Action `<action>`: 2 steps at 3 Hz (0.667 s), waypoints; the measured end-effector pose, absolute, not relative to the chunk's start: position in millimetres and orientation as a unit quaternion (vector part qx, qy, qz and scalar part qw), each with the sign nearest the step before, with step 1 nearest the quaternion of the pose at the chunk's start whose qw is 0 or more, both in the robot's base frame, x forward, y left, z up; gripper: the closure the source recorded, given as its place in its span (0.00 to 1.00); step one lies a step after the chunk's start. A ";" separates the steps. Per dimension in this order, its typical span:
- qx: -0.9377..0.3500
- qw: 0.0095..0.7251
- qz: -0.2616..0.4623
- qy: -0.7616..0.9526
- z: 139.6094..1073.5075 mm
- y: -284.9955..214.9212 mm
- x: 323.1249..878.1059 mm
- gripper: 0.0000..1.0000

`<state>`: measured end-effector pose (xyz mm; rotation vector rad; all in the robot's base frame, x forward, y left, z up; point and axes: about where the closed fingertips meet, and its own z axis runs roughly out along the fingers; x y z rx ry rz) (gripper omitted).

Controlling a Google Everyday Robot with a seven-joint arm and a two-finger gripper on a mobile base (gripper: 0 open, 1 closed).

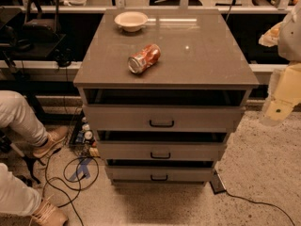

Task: Open top drawer

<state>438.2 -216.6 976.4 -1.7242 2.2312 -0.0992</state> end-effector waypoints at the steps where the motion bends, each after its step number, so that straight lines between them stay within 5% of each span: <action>1: -0.604 0.161 -0.034 0.780 976.0 -216.4 438.7 0.00; 2: -0.621 0.157 -0.022 0.767 949.6 -220.1 447.6 0.00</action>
Offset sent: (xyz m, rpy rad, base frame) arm 0.0254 -0.0126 -0.0802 0.0244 0.0675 0.1313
